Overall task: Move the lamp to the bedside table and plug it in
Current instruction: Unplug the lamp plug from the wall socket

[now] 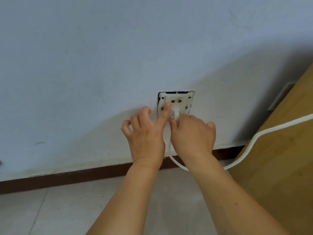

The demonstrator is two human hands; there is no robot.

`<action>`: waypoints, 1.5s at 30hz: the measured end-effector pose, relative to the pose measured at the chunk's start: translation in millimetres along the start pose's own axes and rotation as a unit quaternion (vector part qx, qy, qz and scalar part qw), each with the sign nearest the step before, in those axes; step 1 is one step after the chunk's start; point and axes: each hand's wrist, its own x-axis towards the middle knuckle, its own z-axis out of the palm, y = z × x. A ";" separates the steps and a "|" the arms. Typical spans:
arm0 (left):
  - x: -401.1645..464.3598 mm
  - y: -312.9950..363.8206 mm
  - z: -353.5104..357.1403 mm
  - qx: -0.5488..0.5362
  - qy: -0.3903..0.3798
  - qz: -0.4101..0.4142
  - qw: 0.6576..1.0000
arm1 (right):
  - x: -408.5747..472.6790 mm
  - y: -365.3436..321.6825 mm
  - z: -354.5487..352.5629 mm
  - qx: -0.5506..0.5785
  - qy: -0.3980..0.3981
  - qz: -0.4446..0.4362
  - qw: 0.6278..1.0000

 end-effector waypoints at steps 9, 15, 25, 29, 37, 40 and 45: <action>1.0 0.9 -7.3 0.011 -0.019 -0.004 1.000 | 0.0 -1.2 -0.5 0.018 -0.014 0.013 1.000; 2.5 0.1 -10.6 0.013 -0.021 -0.011 1.000 | 0.4 -0.5 -1.3 0.054 -0.034 0.031 0.998; 2.9 -2.3 -9.9 0.020 -0.032 -0.003 0.999 | 1.1 -2.4 -1.1 0.042 -0.026 0.027 0.998; 5.2 -2.7 -11.5 0.008 -0.032 -0.009 0.999 | 1.4 -1.5 -0.5 0.045 -0.027 0.028 0.998; 0.9 -1.2 -8.0 0.026 -0.030 -0.007 0.999 | -4.2 1.1 -1.6 0.038 -0.004 0.016 0.999; 0.7 -1.1 -5.7 0.027 -0.033 -0.003 0.999 | -5.4 1.6 -2.2 0.041 -0.011 0.014 0.999; 3.3 -2.6 -8.6 0.029 -0.040 -0.003 0.999 | -4.2 2.9 -4.9 0.034 -0.009 -0.001 0.999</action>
